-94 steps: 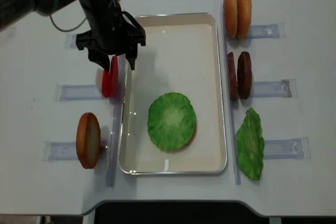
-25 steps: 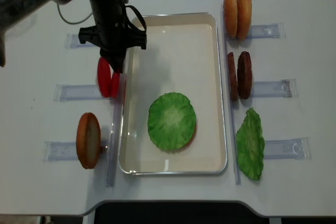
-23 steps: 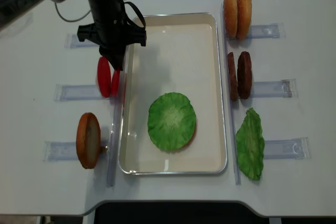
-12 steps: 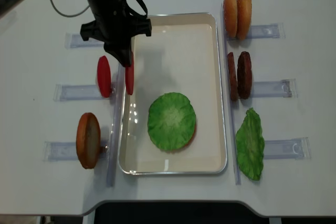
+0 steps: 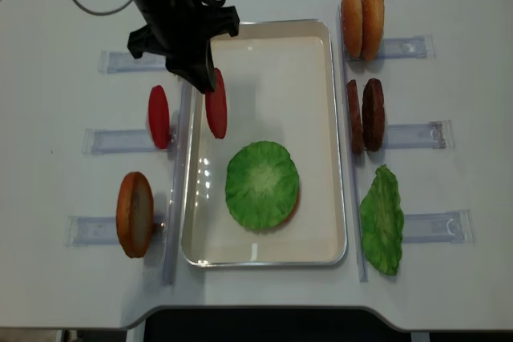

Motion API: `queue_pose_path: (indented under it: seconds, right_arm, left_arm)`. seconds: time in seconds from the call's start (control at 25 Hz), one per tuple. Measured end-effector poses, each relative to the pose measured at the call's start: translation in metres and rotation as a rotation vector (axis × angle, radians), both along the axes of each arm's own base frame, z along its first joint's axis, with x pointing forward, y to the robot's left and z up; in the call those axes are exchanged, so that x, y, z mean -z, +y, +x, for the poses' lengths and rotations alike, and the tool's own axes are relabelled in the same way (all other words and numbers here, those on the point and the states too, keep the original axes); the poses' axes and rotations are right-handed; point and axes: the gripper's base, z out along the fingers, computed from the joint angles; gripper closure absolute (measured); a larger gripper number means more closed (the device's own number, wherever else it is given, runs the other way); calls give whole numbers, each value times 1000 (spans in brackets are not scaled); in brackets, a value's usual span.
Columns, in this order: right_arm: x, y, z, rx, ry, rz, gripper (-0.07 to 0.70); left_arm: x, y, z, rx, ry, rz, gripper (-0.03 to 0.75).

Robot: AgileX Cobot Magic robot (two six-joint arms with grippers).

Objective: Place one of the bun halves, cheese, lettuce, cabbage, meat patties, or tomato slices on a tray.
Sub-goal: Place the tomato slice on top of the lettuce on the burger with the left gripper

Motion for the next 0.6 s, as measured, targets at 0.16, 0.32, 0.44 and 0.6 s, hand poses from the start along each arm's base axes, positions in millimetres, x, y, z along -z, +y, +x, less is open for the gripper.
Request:
queue_pose_path:
  seconds: [0.16, 0.32, 0.44, 0.6]
  right_arm:
    - [0, 0, 0, 0, 0, 0, 197]
    - [0, 0, 0, 0, 0, 0, 197]
    - [0, 0, 0, 0, 0, 0, 197]
    - [0, 0, 0, 0, 0, 0, 197]
  left_arm:
    - [-13, 3, -11, 26, -25, -28, 667]
    - [-21, 4, -23, 73, -27, -72, 667]
    - [-25, 6, -31, 102, -36, -89, 667]
    - [-32, 6, -38, 131, -46, -125, 667]
